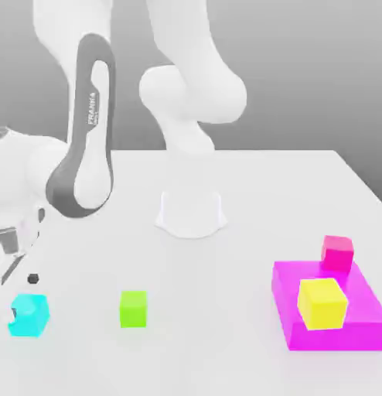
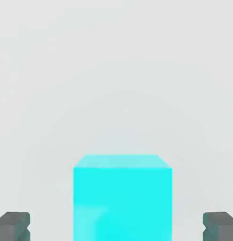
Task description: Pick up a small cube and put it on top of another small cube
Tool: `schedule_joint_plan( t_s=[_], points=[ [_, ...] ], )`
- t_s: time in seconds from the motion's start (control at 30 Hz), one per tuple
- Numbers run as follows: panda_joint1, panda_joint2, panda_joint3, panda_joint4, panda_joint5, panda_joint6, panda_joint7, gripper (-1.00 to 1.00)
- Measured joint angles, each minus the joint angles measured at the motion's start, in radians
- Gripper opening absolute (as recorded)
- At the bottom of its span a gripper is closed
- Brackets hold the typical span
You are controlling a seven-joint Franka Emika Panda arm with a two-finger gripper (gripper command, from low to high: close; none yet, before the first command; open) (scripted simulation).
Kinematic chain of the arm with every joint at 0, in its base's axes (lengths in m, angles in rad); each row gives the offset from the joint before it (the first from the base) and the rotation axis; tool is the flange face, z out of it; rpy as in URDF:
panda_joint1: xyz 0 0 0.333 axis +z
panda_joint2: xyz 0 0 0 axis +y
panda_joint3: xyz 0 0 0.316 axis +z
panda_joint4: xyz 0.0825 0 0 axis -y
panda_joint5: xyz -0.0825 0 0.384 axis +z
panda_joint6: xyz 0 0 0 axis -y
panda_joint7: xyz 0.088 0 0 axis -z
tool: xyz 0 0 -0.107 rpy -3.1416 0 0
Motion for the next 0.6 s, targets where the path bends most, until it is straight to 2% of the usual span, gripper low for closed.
schedule_joint_plan(
  t_s=[0.23,0.4,0.6],
  points=[
    [-0.002,0.005,0.003,0.001,0.0,0.006,0.001,-1.0],
    [0.018,-0.151,-0.028,-0.03,-0.047,-0.119,0.036,-1.0],
    [0.125,-0.352,0.046,-0.165,-0.015,-0.175,0.175,-1.0]
  ],
)
